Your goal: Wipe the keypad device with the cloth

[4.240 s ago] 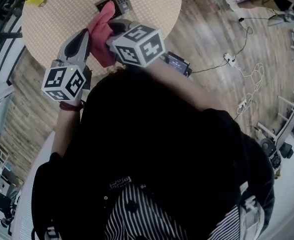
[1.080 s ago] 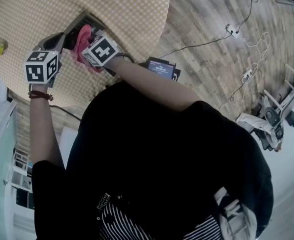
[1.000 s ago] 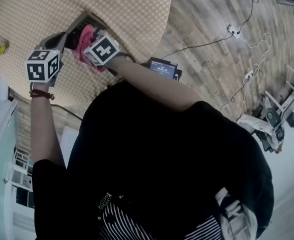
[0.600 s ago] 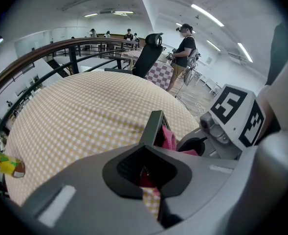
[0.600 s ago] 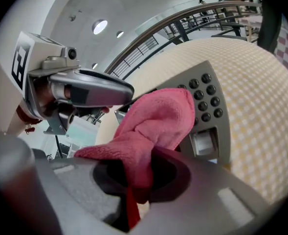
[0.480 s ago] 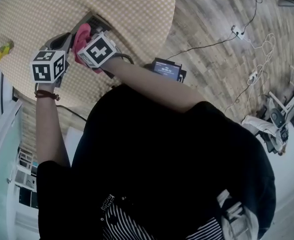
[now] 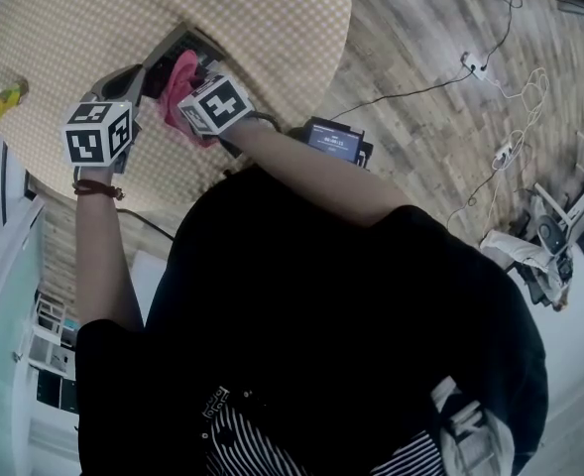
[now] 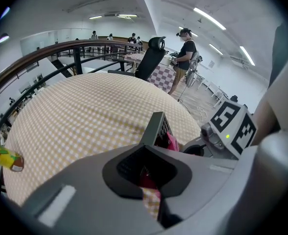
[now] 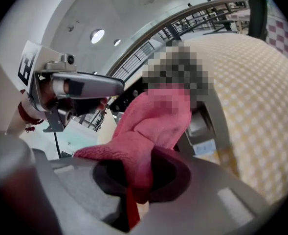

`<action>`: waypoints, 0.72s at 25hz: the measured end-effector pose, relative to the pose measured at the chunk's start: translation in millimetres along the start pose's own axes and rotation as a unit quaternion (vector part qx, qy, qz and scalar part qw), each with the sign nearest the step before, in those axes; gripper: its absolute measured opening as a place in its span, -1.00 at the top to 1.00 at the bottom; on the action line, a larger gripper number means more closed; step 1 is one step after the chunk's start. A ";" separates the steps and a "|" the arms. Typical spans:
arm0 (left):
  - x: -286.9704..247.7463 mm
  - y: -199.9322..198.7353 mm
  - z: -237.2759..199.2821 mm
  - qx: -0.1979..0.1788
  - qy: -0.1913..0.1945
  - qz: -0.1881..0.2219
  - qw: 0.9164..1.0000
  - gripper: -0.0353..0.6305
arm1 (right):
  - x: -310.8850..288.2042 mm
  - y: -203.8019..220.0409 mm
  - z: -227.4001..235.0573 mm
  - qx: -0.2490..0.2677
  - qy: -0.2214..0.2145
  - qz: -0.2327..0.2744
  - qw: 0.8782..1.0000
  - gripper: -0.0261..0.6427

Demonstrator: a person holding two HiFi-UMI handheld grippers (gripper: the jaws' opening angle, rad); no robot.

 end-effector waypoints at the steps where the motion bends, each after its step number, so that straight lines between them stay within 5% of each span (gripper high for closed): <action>1: 0.1 -0.1 -0.5 0.002 0.000 0.002 1.000 0.89 | -0.9 6.8 5.0 -0.009 0.003 -0.008 1.000 0.73; 7: 1.2 -1.0 1.6 -0.013 -0.015 0.000 1.000 0.89 | 1.1 5.8 3.2 -0.013 0.022 -0.017 1.000 0.73; 13: 1.4 0.2 0.2 0.010 -0.006 0.010 1.000 0.89 | 11.3 -60.1 -37.9 0.045 -0.014 0.043 0.998 0.73; 18: 3.1 2.0 4.0 -0.018 -0.023 -0.001 1.000 0.89 | 9.0 -34.4 -22.1 0.004 -0.022 0.032 0.999 0.73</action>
Point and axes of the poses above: the fingertips, and each gripper's own axes: x backward along the fingers, z to its right, y out of its underside, the point moved 3 cm from there along x, backward along the fingers, and after that the axes turned 2 degrees about -y, right-handed, at the moved point
